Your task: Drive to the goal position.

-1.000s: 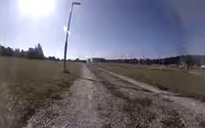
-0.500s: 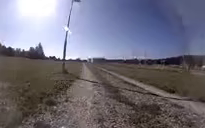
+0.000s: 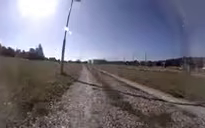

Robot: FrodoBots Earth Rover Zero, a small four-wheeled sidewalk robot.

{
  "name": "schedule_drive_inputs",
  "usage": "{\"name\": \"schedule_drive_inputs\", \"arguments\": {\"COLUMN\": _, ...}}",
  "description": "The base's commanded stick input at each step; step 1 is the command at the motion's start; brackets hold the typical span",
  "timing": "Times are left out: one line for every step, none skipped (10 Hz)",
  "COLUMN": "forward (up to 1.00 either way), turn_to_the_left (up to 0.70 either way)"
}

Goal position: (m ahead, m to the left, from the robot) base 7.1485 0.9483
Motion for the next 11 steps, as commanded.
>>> {"name": "schedule_drive_inputs", "arguments": {"forward": 0.50, "turn_to_the_left": 0.00}}
{"name": "schedule_drive_inputs", "arguments": {"forward": 0.50, "turn_to_the_left": 0.00}}
{"name": "schedule_drive_inputs", "arguments": {"forward": 0.50, "turn_to_the_left": 0.00}}
{"name": "schedule_drive_inputs", "arguments": {"forward": 0.50, "turn_to_the_left": 0.00}}
{"name": "schedule_drive_inputs", "arguments": {"forward": 0.50, "turn_to_the_left": 0.00}}
{"name": "schedule_drive_inputs", "arguments": {"forward": 0.50, "turn_to_the_left": 0.00}}
{"name": "schedule_drive_inputs", "arguments": {"forward": 0.50, "turn_to_the_left": 0.00}}
{"name": "schedule_drive_inputs", "arguments": {"forward": 0.50, "turn_to_the_left": 0.00}}
{"name": "schedule_drive_inputs", "arguments": {"forward": 0.50, "turn_to_the_left": 0.00}}
{"name": "schedule_drive_inputs", "arguments": {"forward": 0.31, "turn_to_the_left": 0.00}}
{"name": "schedule_drive_inputs", "arguments": {"forward": 0.01, "turn_to_the_left": 0.00}}
